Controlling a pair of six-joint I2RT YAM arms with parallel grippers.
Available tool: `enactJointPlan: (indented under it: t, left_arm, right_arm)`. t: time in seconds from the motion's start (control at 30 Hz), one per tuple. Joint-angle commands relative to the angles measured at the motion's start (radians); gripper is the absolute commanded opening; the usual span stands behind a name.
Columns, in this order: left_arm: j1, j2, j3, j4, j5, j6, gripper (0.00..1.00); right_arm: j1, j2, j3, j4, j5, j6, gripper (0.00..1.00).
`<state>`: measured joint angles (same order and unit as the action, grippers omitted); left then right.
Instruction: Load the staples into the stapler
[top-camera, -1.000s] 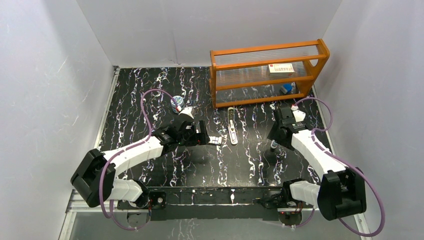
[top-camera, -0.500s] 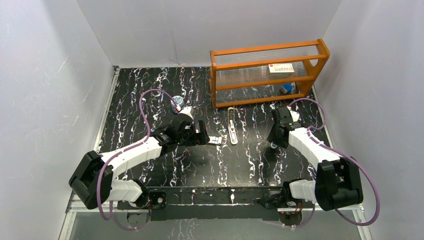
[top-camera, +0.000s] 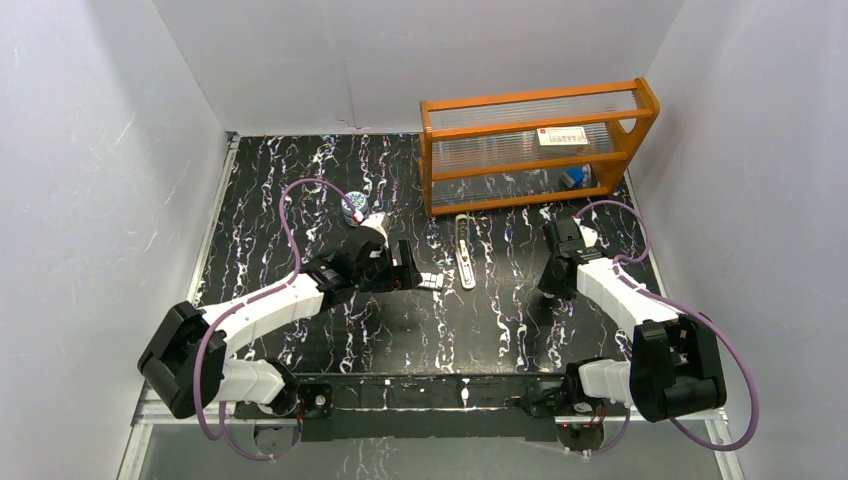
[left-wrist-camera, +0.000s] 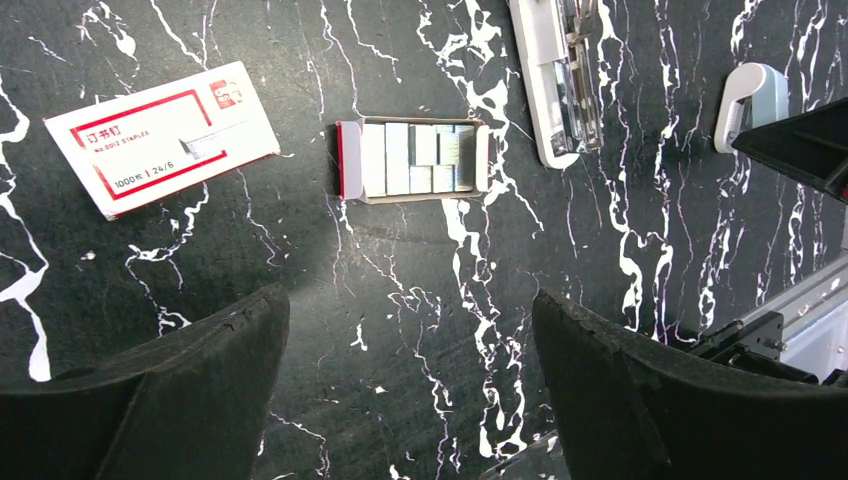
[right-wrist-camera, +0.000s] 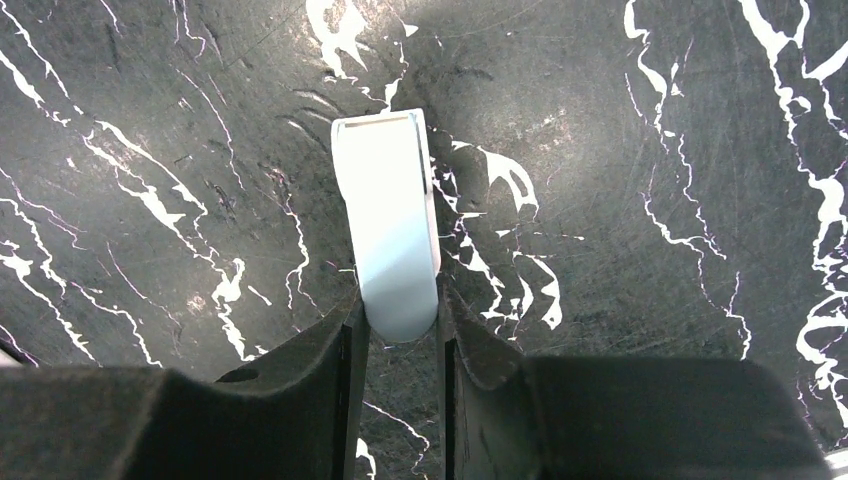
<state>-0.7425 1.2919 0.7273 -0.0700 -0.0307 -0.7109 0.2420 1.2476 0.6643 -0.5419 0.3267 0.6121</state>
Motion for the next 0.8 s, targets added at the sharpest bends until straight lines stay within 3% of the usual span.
enactJointPlan:
  t: [0.0,0.3,0.57,0.77]
  left_arm:
    - [0.004,-0.018,0.012,0.008,0.028,-0.004,0.87]
    - [0.004,0.008,0.026,0.029,0.127,-0.039,0.91]
    - [-0.014,0.080,0.039,0.142,0.293,-0.150,0.91]
    - [-0.075,0.175,0.080,0.238,0.340,-0.208,0.88]
  right_arm:
    - [-0.005,-0.015,0.043,0.025,-0.010,-0.027,0.26]
    - [-0.005,-0.101,0.012,0.076,-0.270,-0.006,0.23]
    - [-0.005,-0.219,-0.168,0.293,-0.658,0.227,0.24]
    - [-0.004,-0.262,-0.265,0.438,-0.777,0.358,0.23]
